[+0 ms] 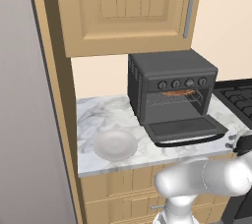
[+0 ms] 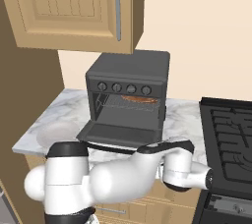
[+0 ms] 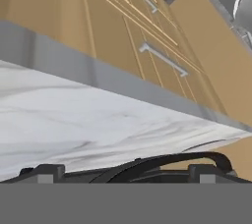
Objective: Pull the toaster oven rack outwards. Pick up the baguette from the plate and place it on the toaster oven rack. Close the toaster oven door fully and set the temperature to the lowest setting.
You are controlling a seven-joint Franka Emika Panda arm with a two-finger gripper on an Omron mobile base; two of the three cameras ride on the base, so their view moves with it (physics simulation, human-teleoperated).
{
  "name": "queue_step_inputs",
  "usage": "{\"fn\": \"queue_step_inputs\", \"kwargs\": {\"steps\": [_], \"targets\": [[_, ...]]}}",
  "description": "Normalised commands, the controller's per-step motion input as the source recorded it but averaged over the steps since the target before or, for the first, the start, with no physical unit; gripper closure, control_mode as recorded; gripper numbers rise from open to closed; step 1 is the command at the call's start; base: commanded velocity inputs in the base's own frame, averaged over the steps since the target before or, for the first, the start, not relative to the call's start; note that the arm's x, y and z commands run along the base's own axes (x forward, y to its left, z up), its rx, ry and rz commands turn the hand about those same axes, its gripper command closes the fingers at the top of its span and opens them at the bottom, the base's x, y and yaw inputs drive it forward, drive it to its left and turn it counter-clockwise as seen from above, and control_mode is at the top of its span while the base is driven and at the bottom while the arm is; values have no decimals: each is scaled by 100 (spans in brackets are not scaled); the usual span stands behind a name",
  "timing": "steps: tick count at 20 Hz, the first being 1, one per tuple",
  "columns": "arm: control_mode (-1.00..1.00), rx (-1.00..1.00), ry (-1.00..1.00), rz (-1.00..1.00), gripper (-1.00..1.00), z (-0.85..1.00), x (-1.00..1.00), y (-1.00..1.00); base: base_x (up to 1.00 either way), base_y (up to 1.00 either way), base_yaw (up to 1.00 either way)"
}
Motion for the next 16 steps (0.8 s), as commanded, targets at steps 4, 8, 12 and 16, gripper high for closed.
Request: {"fn": "queue_step_inputs", "kwargs": {"steps": [4, 8, 12, 16], "targets": [[-100, 1, 0, 0, -100, 0, 27, 0, 0, 0, 0], [-100, 0, 0, 0, -100, 0, 29, 0, 0, 0, 0], [-100, 0, 0, 0, -100, -8, 16, 0, 0, 0, 0], [-100, 0, -1, 0, -100, -9, 4, 12, 0, 0, 0]]}}
